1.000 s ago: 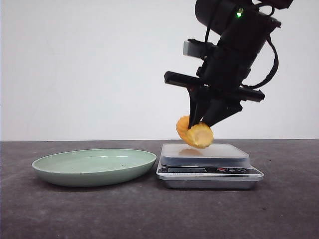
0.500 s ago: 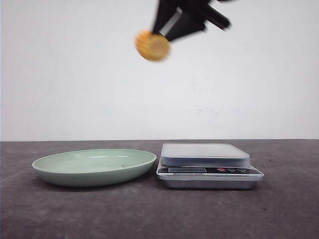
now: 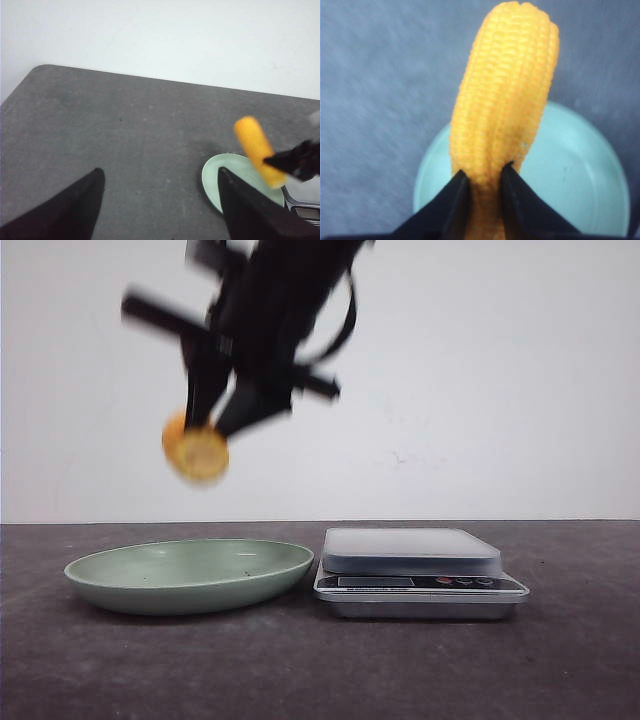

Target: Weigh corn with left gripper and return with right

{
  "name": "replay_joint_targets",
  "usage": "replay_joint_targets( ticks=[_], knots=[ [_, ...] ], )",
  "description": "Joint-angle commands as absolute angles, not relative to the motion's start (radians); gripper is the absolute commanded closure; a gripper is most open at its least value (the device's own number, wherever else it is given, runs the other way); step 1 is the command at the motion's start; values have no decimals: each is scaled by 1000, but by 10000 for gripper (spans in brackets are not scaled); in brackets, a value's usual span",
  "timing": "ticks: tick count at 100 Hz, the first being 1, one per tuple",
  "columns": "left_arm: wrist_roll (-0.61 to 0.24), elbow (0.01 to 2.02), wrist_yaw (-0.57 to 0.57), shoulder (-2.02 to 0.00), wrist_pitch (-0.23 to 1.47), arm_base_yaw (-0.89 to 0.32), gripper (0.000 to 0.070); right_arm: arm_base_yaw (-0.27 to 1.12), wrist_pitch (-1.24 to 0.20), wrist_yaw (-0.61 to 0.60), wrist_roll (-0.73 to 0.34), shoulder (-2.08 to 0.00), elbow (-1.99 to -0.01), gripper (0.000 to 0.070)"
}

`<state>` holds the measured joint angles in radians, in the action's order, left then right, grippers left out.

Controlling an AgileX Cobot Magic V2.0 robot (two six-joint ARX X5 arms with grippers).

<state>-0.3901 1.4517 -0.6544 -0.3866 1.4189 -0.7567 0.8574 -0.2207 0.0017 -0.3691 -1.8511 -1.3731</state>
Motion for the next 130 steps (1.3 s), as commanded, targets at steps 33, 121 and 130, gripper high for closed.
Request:
replay_joint_targets(
  ticks=[33, 121, 130],
  knots=[
    [-403, 1467, -654, -389, 1444, -762, 269, 875, -215, -1, -430, -2001, -1394, 584],
    [-402, 1467, -655, -389, 1444, -762, 269, 529, -427, -84, -236, -1616, -1433, 211],
    [-402, 1467, -655, -389, 1444, -762, 269, 423, -511, -91, -196, -1507, -1433, 211]
  ],
)
